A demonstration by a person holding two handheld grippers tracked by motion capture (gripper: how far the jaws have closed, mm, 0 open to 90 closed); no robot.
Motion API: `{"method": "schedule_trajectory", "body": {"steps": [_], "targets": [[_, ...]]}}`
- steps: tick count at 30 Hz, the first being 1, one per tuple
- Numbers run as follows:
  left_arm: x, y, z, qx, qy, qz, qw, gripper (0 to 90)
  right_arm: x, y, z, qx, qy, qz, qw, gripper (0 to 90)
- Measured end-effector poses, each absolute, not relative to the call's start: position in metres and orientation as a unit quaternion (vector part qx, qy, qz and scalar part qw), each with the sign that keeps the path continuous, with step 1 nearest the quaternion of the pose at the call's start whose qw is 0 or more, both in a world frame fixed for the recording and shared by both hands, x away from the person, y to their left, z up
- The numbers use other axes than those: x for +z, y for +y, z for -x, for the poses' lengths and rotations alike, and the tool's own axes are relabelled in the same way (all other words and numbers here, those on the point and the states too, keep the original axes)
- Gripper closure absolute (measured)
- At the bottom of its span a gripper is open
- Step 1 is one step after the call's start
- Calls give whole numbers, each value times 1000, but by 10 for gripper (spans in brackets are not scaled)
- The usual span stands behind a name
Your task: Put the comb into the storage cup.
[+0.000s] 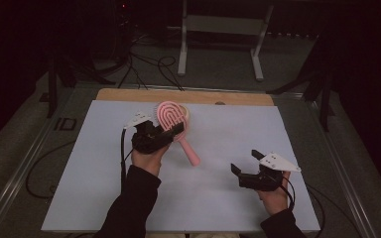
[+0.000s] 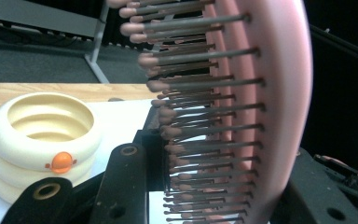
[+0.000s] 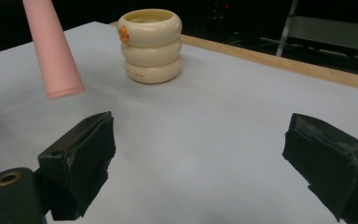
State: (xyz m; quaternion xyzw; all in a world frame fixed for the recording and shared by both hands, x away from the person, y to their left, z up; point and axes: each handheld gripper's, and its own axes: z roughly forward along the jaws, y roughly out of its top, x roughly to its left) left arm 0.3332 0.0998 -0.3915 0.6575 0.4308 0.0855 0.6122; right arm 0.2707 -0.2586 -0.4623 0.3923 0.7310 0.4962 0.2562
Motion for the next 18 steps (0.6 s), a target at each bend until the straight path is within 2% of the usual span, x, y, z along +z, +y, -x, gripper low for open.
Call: {"method": "schedule_trajectory", "body": {"steps": [18], "targets": [[-385, 111, -337, 89, 430, -655, 615, 637, -473, -264, -266, 493, 727, -397, 265, 86]]}}
